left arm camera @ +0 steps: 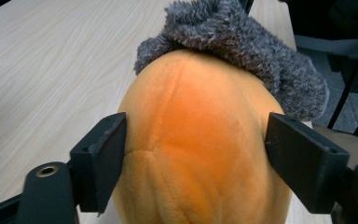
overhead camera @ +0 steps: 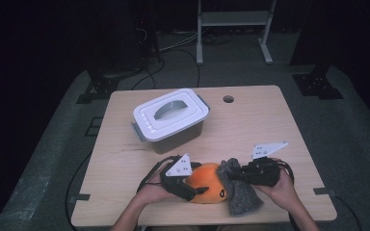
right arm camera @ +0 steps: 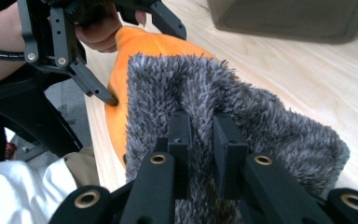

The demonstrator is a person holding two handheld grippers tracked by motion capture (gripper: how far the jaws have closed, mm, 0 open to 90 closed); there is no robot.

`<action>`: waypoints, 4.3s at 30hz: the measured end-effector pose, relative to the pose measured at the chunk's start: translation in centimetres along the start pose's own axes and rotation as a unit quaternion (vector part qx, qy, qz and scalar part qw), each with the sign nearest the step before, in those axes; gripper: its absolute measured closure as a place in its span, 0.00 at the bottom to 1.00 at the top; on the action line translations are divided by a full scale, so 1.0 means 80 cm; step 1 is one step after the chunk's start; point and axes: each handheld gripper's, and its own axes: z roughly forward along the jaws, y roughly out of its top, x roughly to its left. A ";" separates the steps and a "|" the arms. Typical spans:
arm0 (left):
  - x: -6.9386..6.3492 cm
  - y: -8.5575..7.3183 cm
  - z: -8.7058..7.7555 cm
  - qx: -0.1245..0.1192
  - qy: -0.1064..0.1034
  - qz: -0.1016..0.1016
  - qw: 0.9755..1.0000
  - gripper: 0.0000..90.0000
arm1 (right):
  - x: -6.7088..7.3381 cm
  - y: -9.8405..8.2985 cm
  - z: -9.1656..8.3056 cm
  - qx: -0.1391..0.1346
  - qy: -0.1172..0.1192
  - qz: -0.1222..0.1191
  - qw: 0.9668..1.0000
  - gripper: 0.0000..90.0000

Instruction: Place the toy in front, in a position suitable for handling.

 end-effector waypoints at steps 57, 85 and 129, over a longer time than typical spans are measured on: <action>-0.027 0.027 0.018 -0.011 0.032 0.054 0.998 0.30 | 0.044 0.036 -0.015 -0.015 -0.035 -0.072 0.997 0.88; -0.012 0.016 0.006 -0.006 0.046 0.048 0.998 0.32 | 0.037 0.026 0.008 -0.023 -0.027 -0.058 0.998 0.88; 0.029 -0.015 -0.019 0.001 0.025 -0.051 0.998 0.32 | -0.006 -0.010 0.007 0.004 -0.027 0.015 1.000 0.87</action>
